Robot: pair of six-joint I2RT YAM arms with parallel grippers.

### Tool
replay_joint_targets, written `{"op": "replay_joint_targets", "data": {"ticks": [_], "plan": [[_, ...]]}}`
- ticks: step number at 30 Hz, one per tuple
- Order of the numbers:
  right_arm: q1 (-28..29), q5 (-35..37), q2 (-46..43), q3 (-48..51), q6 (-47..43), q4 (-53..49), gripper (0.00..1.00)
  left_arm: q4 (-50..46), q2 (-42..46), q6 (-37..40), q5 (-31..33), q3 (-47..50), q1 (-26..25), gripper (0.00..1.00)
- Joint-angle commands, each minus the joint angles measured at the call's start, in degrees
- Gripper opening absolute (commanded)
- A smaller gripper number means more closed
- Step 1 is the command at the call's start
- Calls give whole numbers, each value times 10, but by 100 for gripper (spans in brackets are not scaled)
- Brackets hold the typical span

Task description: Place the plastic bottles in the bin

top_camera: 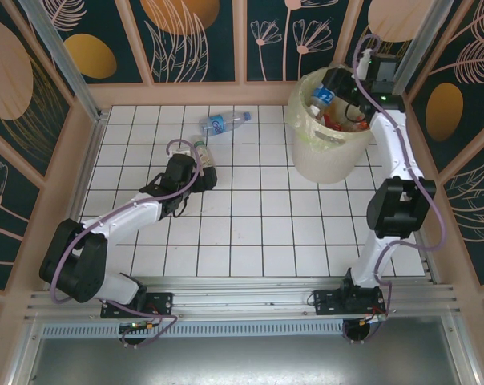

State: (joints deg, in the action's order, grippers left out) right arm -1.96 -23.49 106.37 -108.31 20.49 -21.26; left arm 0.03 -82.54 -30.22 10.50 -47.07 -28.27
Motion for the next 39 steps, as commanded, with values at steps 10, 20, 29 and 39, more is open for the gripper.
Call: {"op": "replay_joint_targets", "data": {"ticks": [10,20,29,39], "plan": [[-26,121,-49,2,-67,-70,55,9,3,6,-3,1,3,99],[-15,75,-6,-7,-85,-102,60,6,-14,3,-4,-15,3,99],[-11,77,8,-21,-78,-118,76,1,-29,5,-2,-35,9,99],[-10,141,-48,-57,-83,-117,84,3,-62,4,7,-53,30,99]]}}
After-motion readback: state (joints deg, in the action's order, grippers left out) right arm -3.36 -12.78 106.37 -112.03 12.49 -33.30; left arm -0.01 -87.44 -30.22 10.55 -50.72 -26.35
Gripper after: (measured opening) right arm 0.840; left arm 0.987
